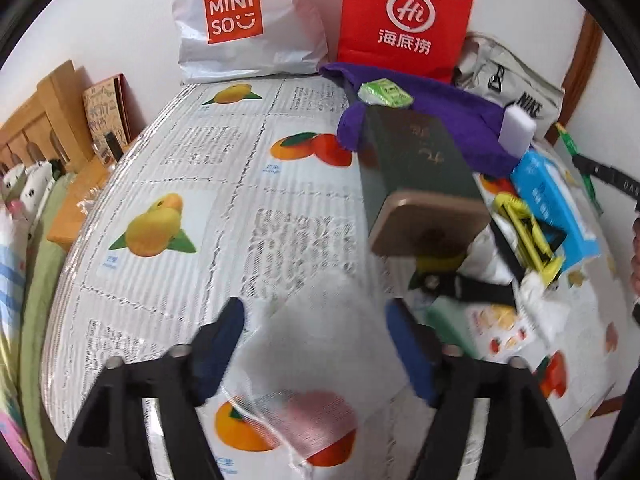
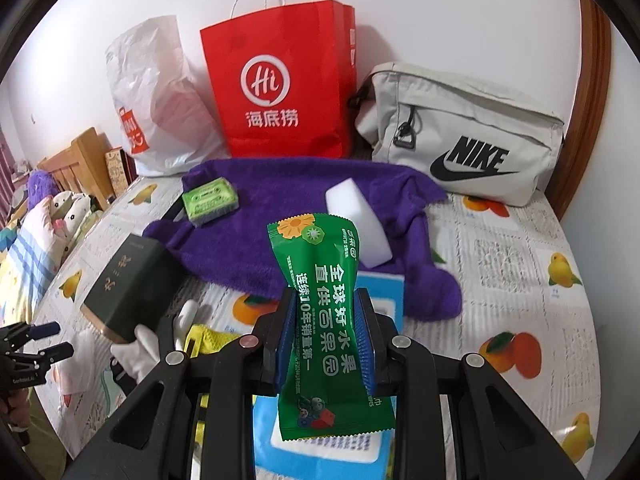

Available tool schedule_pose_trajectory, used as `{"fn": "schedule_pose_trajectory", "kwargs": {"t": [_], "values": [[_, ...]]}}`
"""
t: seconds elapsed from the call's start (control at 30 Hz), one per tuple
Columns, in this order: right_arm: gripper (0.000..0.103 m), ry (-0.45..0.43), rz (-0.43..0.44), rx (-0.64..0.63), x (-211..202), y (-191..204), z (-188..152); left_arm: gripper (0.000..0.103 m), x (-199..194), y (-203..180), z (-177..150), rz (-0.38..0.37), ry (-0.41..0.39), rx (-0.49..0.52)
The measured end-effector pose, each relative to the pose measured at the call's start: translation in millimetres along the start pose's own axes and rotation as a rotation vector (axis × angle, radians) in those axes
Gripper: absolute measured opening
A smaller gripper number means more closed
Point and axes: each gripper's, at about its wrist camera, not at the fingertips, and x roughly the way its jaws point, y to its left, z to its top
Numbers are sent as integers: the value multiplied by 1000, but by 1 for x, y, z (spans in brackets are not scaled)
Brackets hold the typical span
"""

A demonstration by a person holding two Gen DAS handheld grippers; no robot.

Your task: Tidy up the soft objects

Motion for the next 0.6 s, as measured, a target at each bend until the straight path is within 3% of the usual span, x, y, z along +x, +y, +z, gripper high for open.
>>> {"fn": "schedule_pose_trajectory", "kwargs": {"t": [0.13, 0.2, 0.27, 0.3, 0.43, 0.5, 0.57, 0.6], "values": [[28, 15, 0, 0, 0, 5, -10, 75, 11, 0, -11, -49, 32, 5], [28, 23, -4, 0, 0, 7, -14, 83, 20, -4, -19, -60, 54, 17], [28, 29, -9, -2, -1, 8, -17, 101, 22, -9, -26, -69, 31, 21], [28, 32, -12, -5, -1, 8, -19, 102, 23, -11, -28, -70, 25, 19], [28, 42, -24, -6, -1, 8, -24, 103, 28, -26, -33, 15, 0, 87], [28, 46, -27, 2, 0, 7, -25, 95, 26, -25, -33, 21, -18, 69], [28, 45, -29, 5, -2, 6, -25, 62, 20, -22, -31, 21, -43, 70], [28, 43, -32, 3, -3, 6, -24, 54, 18, -19, -30, 20, -44, 62]]}}
